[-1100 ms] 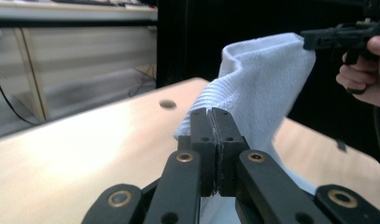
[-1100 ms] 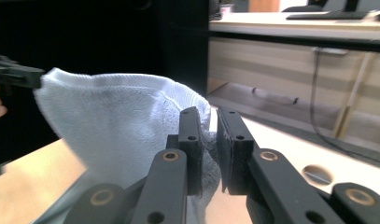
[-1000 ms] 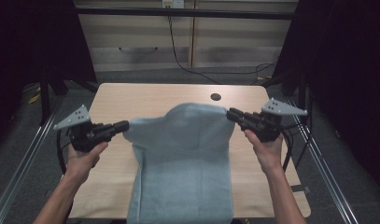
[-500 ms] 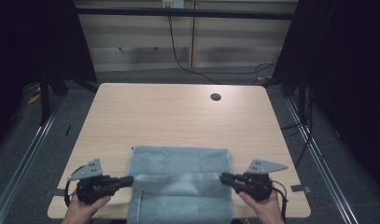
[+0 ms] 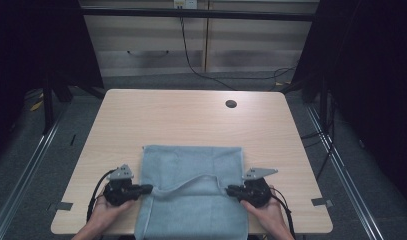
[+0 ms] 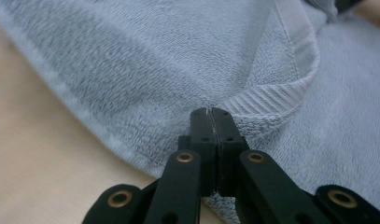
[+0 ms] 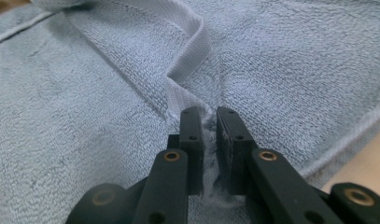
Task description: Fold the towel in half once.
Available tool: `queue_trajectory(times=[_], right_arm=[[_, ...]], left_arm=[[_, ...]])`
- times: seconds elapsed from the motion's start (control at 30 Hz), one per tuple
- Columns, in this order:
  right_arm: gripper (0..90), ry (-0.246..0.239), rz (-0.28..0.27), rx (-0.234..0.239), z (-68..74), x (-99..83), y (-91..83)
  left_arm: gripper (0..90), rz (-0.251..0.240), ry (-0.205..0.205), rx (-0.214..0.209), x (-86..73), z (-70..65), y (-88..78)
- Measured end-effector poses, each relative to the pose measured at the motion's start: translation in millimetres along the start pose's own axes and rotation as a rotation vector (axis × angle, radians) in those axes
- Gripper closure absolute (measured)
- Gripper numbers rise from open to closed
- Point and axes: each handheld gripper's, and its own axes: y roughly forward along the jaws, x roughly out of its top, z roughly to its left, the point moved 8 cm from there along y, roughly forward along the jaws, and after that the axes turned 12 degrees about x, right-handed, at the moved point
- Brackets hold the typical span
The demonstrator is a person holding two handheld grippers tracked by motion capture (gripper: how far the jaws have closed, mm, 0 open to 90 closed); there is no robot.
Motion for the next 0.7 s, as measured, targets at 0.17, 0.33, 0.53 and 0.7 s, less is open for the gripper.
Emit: queue_trajectory(times=[0.17, 0.33, 0.53, 0.7], right_arm=[[81.6, 0.013, -0.006, -0.046, -30.9, 22.6, 10.3], [81.5, 0.055, -0.057, -0.071, -60.1, 38.3, 16.2], [81.6, 0.081, -0.055, -0.118, -88.8, 56.6, 22.5], [81.6, 0.097, -0.051, -0.169, -111.7, 71.9, 28.1]], left_arm=[[89.0, 0.004, -0.027, 0.063, 27.0, 27.7, 24.3], [89.0, -0.008, -0.073, 0.098, 49.5, 48.9, 46.7], [89.0, -0.025, -0.122, 0.134, 70.8, 70.0, 68.3], [89.0, -0.069, -0.179, 0.151, 90.5, 87.2, 79.2]])
